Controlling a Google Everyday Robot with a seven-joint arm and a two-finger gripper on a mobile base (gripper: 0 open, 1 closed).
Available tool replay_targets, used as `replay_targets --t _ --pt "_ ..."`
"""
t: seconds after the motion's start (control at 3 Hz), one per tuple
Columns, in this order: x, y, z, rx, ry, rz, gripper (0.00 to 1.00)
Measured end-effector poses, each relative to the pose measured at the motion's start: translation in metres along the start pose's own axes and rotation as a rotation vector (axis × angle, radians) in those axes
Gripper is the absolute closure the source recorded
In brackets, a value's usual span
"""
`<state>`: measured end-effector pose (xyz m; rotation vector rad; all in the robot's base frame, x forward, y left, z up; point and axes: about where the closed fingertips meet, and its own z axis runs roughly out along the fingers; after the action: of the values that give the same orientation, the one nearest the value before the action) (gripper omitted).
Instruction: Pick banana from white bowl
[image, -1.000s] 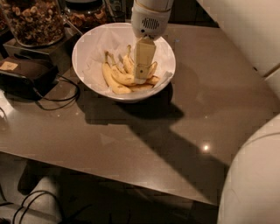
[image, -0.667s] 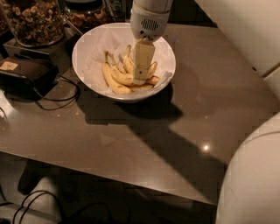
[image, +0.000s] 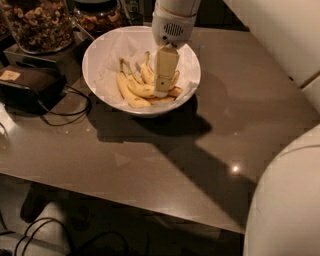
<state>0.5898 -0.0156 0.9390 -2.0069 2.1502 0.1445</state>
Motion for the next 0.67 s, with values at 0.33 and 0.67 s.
replay_targets --t 0.33,0.67 --pt "0.0016 -0.0022 0.0001 -0.003 -0.002 0.009 0.17" --pt "-0.0008 -0.0075 -0.0018 0.002 -0.001 0.008 0.20"
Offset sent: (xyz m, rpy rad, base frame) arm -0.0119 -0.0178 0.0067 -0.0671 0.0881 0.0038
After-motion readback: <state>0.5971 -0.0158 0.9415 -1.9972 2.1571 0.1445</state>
